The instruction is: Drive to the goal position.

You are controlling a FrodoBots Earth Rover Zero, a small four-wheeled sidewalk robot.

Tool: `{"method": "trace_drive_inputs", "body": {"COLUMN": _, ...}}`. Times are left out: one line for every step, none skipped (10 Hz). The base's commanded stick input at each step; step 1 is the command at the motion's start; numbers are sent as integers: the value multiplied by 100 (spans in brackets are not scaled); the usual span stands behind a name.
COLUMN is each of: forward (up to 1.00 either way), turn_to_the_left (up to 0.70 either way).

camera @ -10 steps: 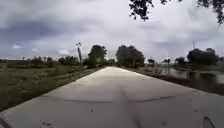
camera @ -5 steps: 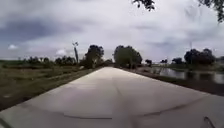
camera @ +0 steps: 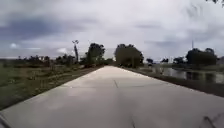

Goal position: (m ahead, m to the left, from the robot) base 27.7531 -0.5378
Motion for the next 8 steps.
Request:
{"method": "trace_drive_inputs", "body": {"forward": 85, "turn_to_the_left": 0}}
{"method": "trace_drive_inputs", "body": {"forward": 85, "turn_to_the_left": 0}}
{"method": "trace_drive_inputs", "body": {"forward": 85, "turn_to_the_left": 0}}
{"method": "trace_drive_inputs", "body": {"forward": 85, "turn_to_the_left": 0}}
{"method": "trace_drive_inputs", "body": {"forward": 85, "turn_to_the_left": 0}}
{"method": "trace_drive_inputs", "body": {"forward": 85, "turn_to_the_left": 0}}
{"method": "trace_drive_inputs", "body": {"forward": 85, "turn_to_the_left": 0}}
{"method": "trace_drive_inputs", "body": {"forward": 85, "turn_to_the_left": 0}}
